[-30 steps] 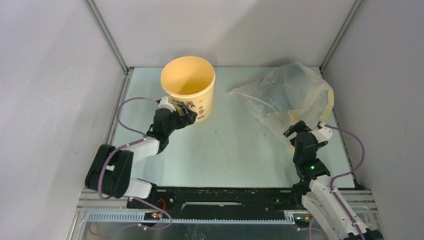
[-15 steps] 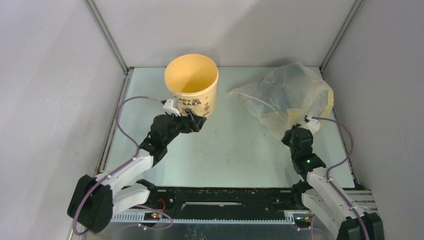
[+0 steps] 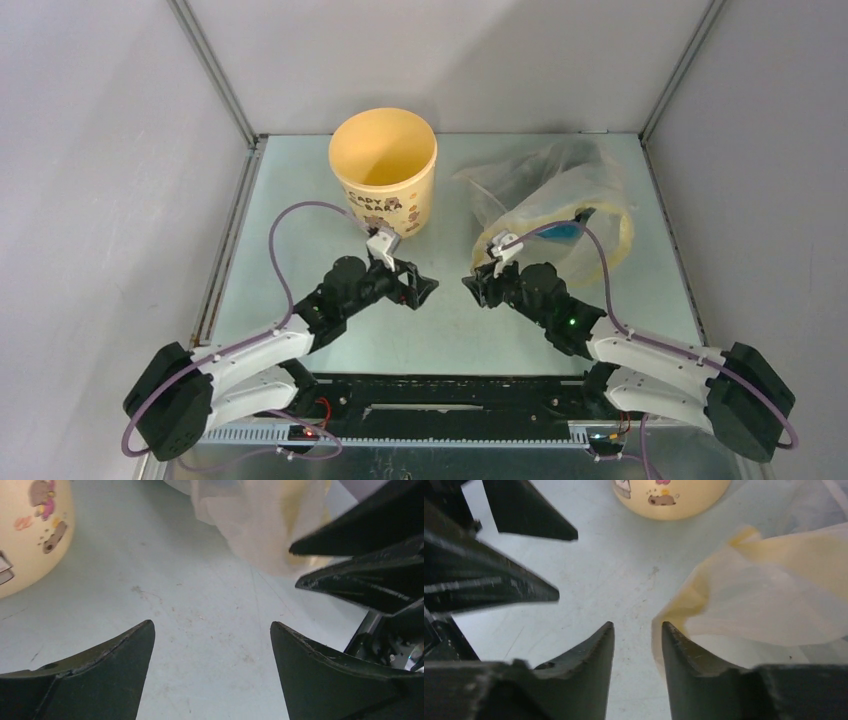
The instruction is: Put the trash bags into the trash bin
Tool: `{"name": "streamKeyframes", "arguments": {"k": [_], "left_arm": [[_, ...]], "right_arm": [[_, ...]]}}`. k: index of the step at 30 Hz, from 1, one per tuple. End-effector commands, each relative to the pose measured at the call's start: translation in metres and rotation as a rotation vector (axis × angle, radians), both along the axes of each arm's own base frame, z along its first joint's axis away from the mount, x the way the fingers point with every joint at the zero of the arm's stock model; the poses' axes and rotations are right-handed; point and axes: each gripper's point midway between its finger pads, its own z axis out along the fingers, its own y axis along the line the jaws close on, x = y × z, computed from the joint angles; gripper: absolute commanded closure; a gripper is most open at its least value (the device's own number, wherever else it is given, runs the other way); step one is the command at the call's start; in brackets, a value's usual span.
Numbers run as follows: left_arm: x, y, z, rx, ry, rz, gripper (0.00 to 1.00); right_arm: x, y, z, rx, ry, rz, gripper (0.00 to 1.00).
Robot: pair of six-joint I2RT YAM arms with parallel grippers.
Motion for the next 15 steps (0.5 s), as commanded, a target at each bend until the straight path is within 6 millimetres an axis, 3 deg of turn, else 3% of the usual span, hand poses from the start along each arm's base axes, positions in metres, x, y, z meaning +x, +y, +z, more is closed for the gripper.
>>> {"name": "streamKeyframes", "arguments": {"k": [1,7,11,15], "left_arm": [[0.0,-0.019,0.021,0.037,-0.12,-0.044,0.06],[0.004,-0.047,0.036,0.074,-0.13,-0.04,0.06],[0.005,-0.077,0.052,0.155,-0.172,-0.078,0.04],[0.02,-0.11,0.06,0.219,-0.175,-0.112,0.03]], "right_arm": [[0.015,-0.011,0.04,-0.007,-0.124,-0.075,0.49],[0.022,-0.085,0.07,0.132,-0.212,-0.386,0.23],[0.024,-0.159,0.074,0.24,-0.203,-0.708,0.16],[0.025,-0.206,0.064,0.334,-0.157,-0.904,0.15]]}}
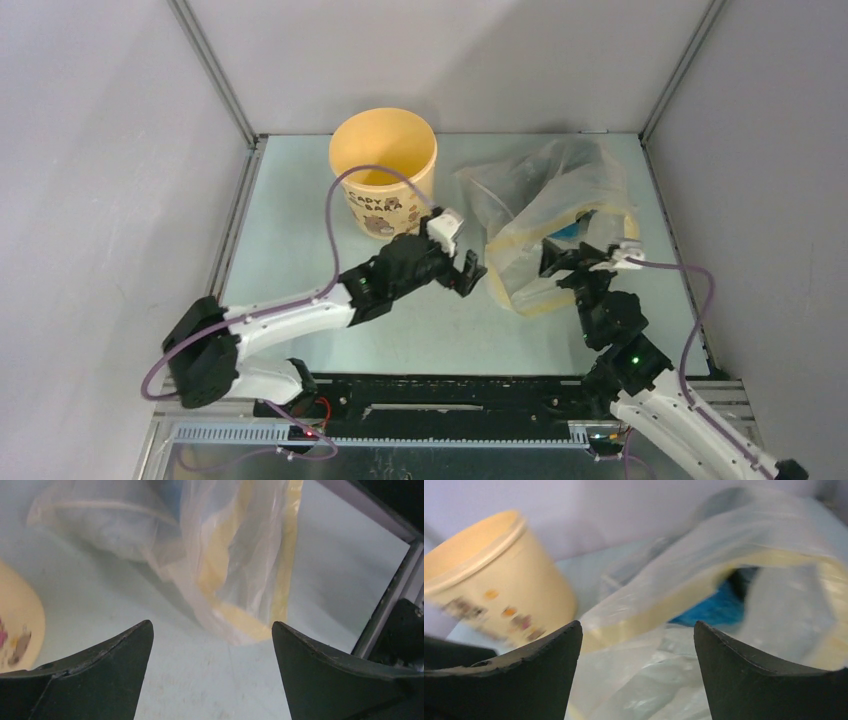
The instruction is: Put the trash bags into the trash bin
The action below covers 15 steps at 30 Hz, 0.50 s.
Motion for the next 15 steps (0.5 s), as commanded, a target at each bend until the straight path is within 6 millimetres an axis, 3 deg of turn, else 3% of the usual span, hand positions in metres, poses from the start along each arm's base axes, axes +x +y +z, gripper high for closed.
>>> {"name": "streamKeyframes", "arguments": {"k": [1,5,9,12,13,15], "left_arm": [[0.024,-0.03,0.012,0.093,-0.05,0.002,0.03],[0.045,-0.064,0.002,0.127,-0.036,-0.008,0.02],[0.067,-0.09,-0.002,0.166,-0.029,0.001,0.05],[0.078,-0.099,-0.01,0.206,-0.026,0.011,0.3],[0.078,-0.102,-0.013,0.193,-0.016,0.01,0.47],[0.073,-0.108,-0.017,0.157,-0.005,-0.027,0.72]], "right_arm": [[0.003,-0.059,-0.029,0.139,0.09,-0.268,0.17],[0.005,-0.075,-0.044,0.203,0.131,-0.326,0.19],[0.008,-0.074,-0.052,0.199,0.161,-0.313,0.19],[0.009,-0.068,-0.054,0.172,0.173,-0.278,0.22],[0.01,-0.065,-0.055,0.166,0.175,-0.262,0.23],[0.014,-0.057,-0.055,0.157,0.166,-0.219,0.29]]}}
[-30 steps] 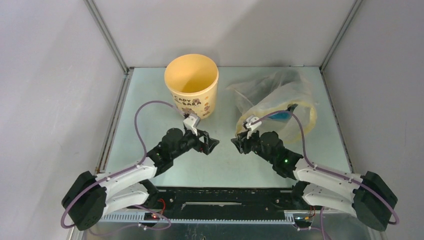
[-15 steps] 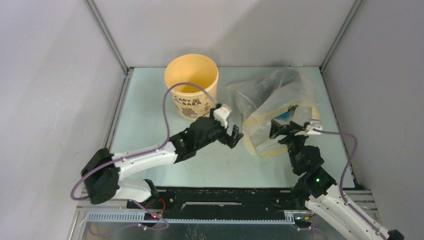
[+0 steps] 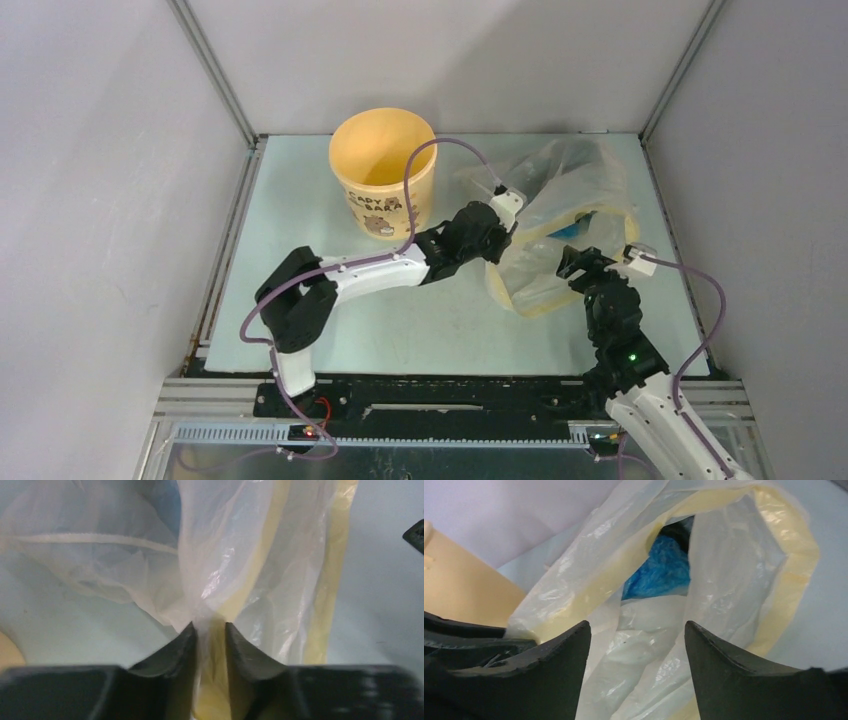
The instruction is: Put the trash bags into the trash bin
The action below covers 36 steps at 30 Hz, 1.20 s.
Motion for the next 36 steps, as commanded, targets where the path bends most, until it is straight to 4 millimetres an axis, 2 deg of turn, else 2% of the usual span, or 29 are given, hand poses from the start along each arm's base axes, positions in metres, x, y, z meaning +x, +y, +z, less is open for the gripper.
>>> {"name": "streamKeyframes", "arguments": {"k": [1,2,3,5,8,9,13,19,21,22,24,25,27,31,36], "left_arm": [[0.0,-0.011,0.012,-0.058,-0.016,-0.035,0.86],[-0.002,-0.01,0.012,-0.074,-0.015,-0.033,0.97],[-0.001,-0.007,0.016,-0.09,-0.022,-0.018,0.99],[-0.001,0.0,0.027,-0.127,-0.045,0.013,1.0],[-0.003,0.001,0.052,-0.184,-0.055,0.019,1.0],[-0.001,0.0,0.06,-0.194,-0.048,0.026,1.0],[-0.004,-0.008,0.086,-0.24,0.001,0.027,1.0],[-0.002,-0.004,0.109,-0.279,0.017,0.075,1.0],[-0.001,-0.002,0.114,-0.277,0.021,0.081,1.0],[-0.001,-0.001,0.117,-0.284,0.022,0.08,1.0],[-0.005,0.001,0.117,-0.28,0.041,0.074,1.0],[-0.006,0.003,0.119,-0.285,0.047,0.07,1.0],[-0.009,0.006,0.124,-0.299,0.053,0.059,1.0],[-0.015,0.015,0.132,-0.31,0.052,0.038,1.0],[-0.021,0.028,0.137,-0.305,0.062,0.029,1.0]], "right_arm": [[0.007,0.019,0.0,0.009,-0.017,0.093,0.33],[0.009,0.023,-0.002,0.007,-0.012,0.111,0.36],[0.01,0.027,-0.004,0.002,-0.005,0.135,0.41],[0.013,0.037,-0.008,-0.008,0.007,0.183,0.51],[0.015,0.054,-0.009,-0.027,0.001,0.278,0.6],[0.014,0.06,-0.009,-0.034,-0.01,0.312,0.62],[0.014,0.065,-0.011,-0.06,-0.042,0.325,0.62],[0.015,0.078,-0.007,-0.164,-0.084,0.36,0.6],[0.02,0.078,-0.008,-0.204,-0.094,0.331,0.63],[0.024,0.079,-0.009,-0.227,-0.092,0.319,0.69],[0.032,0.086,-0.016,-0.272,-0.065,0.339,0.82],[0.036,0.096,-0.028,-0.311,-0.032,0.385,0.9],[0.044,0.109,-0.041,-0.369,0.014,0.434,1.0],[0.057,0.124,-0.061,-0.45,0.087,0.45,1.0],[0.061,0.143,-0.08,-0.482,0.115,0.475,1.0]]}}
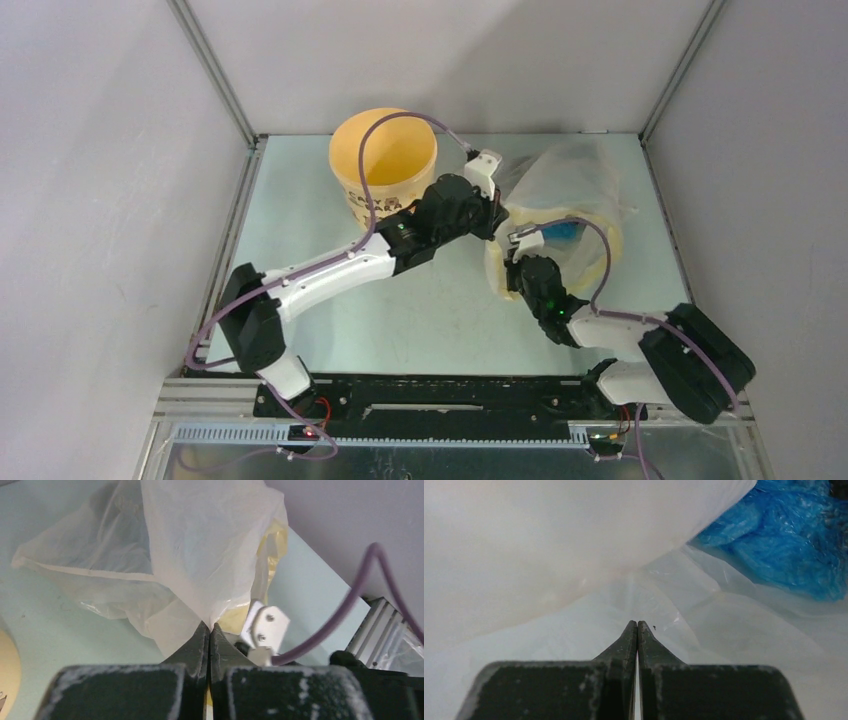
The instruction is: Put the trash bags into the trash bin
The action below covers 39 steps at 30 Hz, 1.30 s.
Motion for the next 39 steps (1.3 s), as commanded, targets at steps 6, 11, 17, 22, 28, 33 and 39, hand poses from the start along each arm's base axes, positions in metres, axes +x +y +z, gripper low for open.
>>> {"name": "streamKeyframes", "arguments": {"k": [6,11,17,22,28,33,39], "left_arm": [[-0.035,0.018,0.04,-0.085,0.014,-0.11,1.0],[-0.054,0.031,0.035,-0.094,0.054,-0.135,1.0],[-0.063,0.042,0.029,-0.095,0.073,-0.135,1.0],[-0.064,0.039,0.019,-0.082,0.093,-0.14,1.0],[-0.057,0.032,0.0,-0.038,0.109,-0.141,1.0],[-0.054,0.029,-0.008,-0.023,0.117,-0.135,1.0],[-0.051,0.027,-0.004,-0.021,0.107,-0.134,1.0]], "right_arm": [[0.023,0.031,0.014,-0.083,-0.088,-0.016,1.0],[0.041,0.016,0.021,-0.051,-0.056,-0.079,1.0],[0.064,-0.024,0.032,0.077,-0.04,-0.215,1.0],[0.087,-0.055,0.029,0.243,0.051,-0.369,0.93],[0.104,-0.056,0.019,0.377,0.136,-0.402,0.53],[0.113,-0.055,0.01,0.394,0.187,-0.455,0.41],[0.123,-0.054,-0.002,0.391,0.203,-0.482,0.45]]}}
